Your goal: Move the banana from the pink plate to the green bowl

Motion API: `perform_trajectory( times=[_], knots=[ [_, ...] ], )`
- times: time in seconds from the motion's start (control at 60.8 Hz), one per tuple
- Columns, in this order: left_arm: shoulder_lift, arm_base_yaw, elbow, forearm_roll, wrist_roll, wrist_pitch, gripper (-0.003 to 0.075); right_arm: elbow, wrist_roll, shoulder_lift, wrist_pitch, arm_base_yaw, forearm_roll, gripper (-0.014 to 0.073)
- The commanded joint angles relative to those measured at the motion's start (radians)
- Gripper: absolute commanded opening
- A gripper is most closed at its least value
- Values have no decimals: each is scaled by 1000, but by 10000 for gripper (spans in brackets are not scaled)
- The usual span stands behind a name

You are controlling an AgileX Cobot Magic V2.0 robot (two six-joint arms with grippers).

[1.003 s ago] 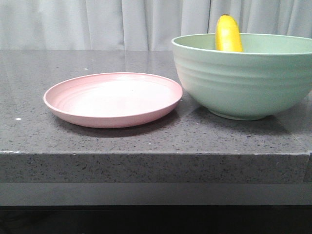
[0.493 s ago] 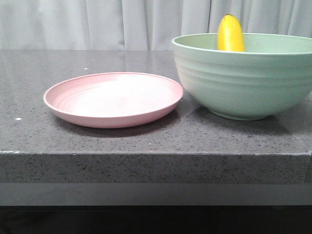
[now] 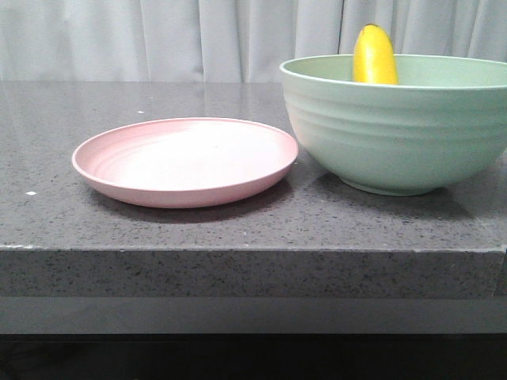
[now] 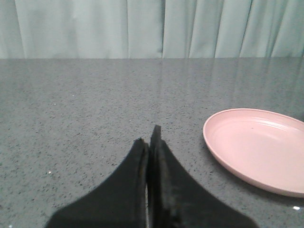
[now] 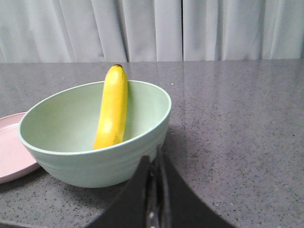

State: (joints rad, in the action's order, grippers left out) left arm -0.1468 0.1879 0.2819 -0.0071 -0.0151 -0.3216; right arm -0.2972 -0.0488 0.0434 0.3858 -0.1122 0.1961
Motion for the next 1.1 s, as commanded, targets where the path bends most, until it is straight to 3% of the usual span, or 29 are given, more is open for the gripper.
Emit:
perform_trajectory(
  times=[0.0,0.181,0.362,0.526,1.085],
  knots=[
    [44,-34,-26,-5,2,78,-20,-26,-11,12,-82,8,-3,-60],
    [176,-79,-173,-14,2,85,-20,-26,-11,12,-82,8,-3,-60],
    [173,-83,-296,-17,2,209,-20,-26,-11,12,-82,8,-3,-60],
    [173,-83,-292,-21,2,268,-20,-26,-11,12,-82,8,-3,-60],
    [171,-83,-292,-21,2,268,-20,-26,-11,12,-82,8,-3,-60]
  ],
)
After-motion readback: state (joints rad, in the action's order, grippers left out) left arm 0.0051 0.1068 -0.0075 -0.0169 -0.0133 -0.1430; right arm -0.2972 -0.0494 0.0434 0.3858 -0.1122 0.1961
